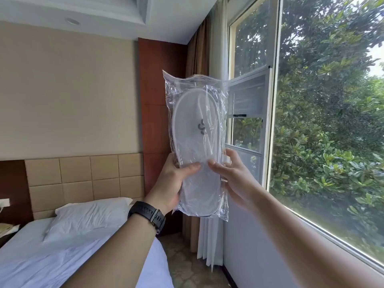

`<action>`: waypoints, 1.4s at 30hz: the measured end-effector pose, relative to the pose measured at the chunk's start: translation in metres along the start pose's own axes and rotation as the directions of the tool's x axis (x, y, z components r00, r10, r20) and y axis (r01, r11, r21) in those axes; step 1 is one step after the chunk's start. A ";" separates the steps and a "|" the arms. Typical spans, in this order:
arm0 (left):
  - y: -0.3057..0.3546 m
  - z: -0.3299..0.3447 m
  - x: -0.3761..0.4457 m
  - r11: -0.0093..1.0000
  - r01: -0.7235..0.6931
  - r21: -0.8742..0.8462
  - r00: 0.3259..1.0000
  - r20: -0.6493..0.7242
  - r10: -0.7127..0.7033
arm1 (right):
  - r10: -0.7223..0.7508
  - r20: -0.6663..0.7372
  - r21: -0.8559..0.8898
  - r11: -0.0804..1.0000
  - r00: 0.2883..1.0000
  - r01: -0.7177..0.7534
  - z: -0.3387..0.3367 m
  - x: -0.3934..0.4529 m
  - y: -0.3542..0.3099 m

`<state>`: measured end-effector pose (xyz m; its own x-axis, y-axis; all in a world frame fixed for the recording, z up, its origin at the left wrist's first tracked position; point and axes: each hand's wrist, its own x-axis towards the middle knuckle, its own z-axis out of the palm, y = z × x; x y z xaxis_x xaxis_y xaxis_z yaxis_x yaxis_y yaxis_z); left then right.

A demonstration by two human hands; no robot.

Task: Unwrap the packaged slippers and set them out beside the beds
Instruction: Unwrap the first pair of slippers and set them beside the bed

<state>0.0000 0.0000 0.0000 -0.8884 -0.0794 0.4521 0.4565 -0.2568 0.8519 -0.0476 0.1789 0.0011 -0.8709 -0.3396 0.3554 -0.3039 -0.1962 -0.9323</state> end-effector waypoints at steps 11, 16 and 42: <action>-0.080 0.042 0.090 1.000 0.006 -0.012 0.998 -0.063 -0.006 | 0.029 0.096 0.067 0.997 0.995 -0.036 -0.098 0.091 0.045; -0.115 0.074 0.129 1.000 0.009 0.013 0.993 -0.117 -0.008 | -0.001 0.162 0.119 0.993 0.987 -0.019 -0.153 0.130 0.063; -0.258 0.034 0.311 0.989 0.133 0.058 0.975 -0.187 -0.120 | 0.030 0.215 0.218 0.973 0.976 -0.078 -0.228 0.335 0.198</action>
<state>-0.3926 0.0746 -0.0704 -0.9300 -0.2266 0.2895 0.3366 -0.2085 0.9183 -0.4873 0.2357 -0.0796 -0.7760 -0.5353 0.3336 -0.1434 -0.3653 -0.9198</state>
